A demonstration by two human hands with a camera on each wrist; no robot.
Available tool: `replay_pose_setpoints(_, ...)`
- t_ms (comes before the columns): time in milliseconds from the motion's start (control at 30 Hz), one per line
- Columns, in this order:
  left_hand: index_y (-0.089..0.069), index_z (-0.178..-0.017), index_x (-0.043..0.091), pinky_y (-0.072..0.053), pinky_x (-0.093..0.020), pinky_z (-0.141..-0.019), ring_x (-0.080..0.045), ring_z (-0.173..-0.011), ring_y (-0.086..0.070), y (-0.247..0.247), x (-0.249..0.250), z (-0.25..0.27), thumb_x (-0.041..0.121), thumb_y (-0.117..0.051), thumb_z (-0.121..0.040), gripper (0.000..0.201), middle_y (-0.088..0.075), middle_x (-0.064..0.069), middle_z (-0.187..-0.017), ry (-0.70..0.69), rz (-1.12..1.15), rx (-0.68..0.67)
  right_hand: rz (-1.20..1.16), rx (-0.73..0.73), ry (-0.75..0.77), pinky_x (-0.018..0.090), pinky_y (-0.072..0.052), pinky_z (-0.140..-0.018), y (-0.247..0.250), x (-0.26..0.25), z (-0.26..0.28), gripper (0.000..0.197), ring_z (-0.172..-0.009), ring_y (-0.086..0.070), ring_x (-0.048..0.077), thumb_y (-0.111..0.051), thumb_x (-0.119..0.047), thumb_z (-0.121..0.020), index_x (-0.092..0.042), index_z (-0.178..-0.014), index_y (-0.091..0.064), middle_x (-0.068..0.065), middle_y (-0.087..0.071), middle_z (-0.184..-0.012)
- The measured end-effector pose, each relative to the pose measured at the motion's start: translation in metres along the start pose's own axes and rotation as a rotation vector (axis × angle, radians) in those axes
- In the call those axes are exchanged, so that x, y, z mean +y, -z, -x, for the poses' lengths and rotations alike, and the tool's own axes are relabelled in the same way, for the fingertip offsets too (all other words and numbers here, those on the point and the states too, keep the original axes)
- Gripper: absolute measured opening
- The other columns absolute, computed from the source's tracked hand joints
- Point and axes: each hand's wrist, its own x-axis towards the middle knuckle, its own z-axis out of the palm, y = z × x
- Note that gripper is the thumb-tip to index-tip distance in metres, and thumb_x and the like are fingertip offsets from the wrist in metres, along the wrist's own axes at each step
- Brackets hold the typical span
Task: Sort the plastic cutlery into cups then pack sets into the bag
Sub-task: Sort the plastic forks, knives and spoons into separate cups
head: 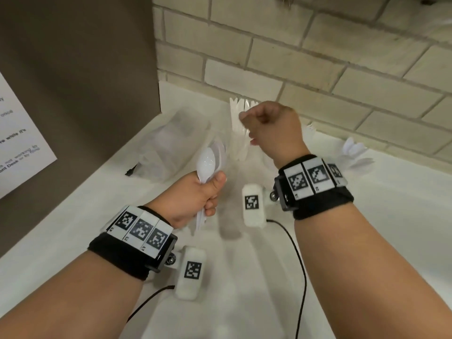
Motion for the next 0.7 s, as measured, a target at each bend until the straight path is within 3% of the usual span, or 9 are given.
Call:
replay_pose_setpoints(100, -0.044, -0.077, 0.014, -0.036, -0.022, -0.046, -0.009, -0.047, -0.033, -0.002, 0.0, 0.0, 0.062, -0.074, -0.06, 0.059, -0.031, 0.0, -0.062, 0.008, 0.123, -0.048, -0.071, -0.233, -0.034, 0.03, -0.056, -0.055, -0.001, -0.011, 0.035, 0.018, -0.055, -0.058, 0.012, -0.079, -0.028, -0.077, -0.017, -0.073, -0.066, 0.002, -0.064, -0.07)
replay_pose_setpoints(167, -0.048, -0.084, 0.014, -0.037, -0.022, -0.047, -0.009, -0.048, -0.034, -0.005, 0.001, 0.0, 0.066, -0.074, -0.055, 0.065, -0.034, 0.001, -0.062, 0.007, 0.136, -0.062, -0.094, -0.268, -0.062, 0.027, -0.054, -0.054, -0.001, -0.01, 0.049, 0.023, -0.057, -0.061, 0.013, -0.083, -0.028, -0.071, -0.016, -0.078, -0.066, 0.001, -0.064, -0.074)
replay_pose_setpoints(333, -0.052, -0.098, 0.009, -0.039, -0.024, -0.053, -0.011, -0.052, -0.035, -0.01, 0.005, 0.002, 0.053, -0.049, -0.082, 0.047, -0.038, -0.001, -0.065, 0.018, 0.082, -0.053, -0.147, -0.23, -0.183, 0.028, -0.058, -0.057, -0.005, 0.002, 0.068, 0.019, -0.056, -0.067, 0.012, -0.077, -0.02, -0.079, -0.009, -0.081, -0.062, 0.002, -0.066, -0.066)
replay_pose_setpoints(533, -0.059, -0.086, 0.011, -0.041, -0.029, -0.058, -0.016, -0.058, -0.043, -0.013, 0.005, 0.003, 0.034, -0.046, -0.096, 0.028, -0.049, -0.003, -0.066, 0.059, 0.149, -0.005, -0.119, -0.209, -0.21, 0.027, -0.057, -0.058, -0.004, 0.006, 0.075, 0.013, -0.053, -0.065, 0.007, -0.07, -0.016, -0.085, -0.012, -0.077, -0.061, -0.002, -0.066, -0.064)
replay_pose_setpoints(700, -0.062, -0.089, 0.01, -0.043, -0.034, -0.066, -0.017, -0.062, -0.055, -0.011, 0.005, 0.002, 0.038, -0.048, -0.095, 0.033, -0.06, -0.007, -0.075, 0.096, 0.163, 0.041, -0.163, -0.133, -0.217, 0.032, -0.058, -0.06, 0.0, 0.003, 0.074, 0.013, -0.056, -0.065, 0.011, -0.068, -0.017, -0.087, -0.013, -0.078, -0.059, 0.005, -0.068, -0.074)
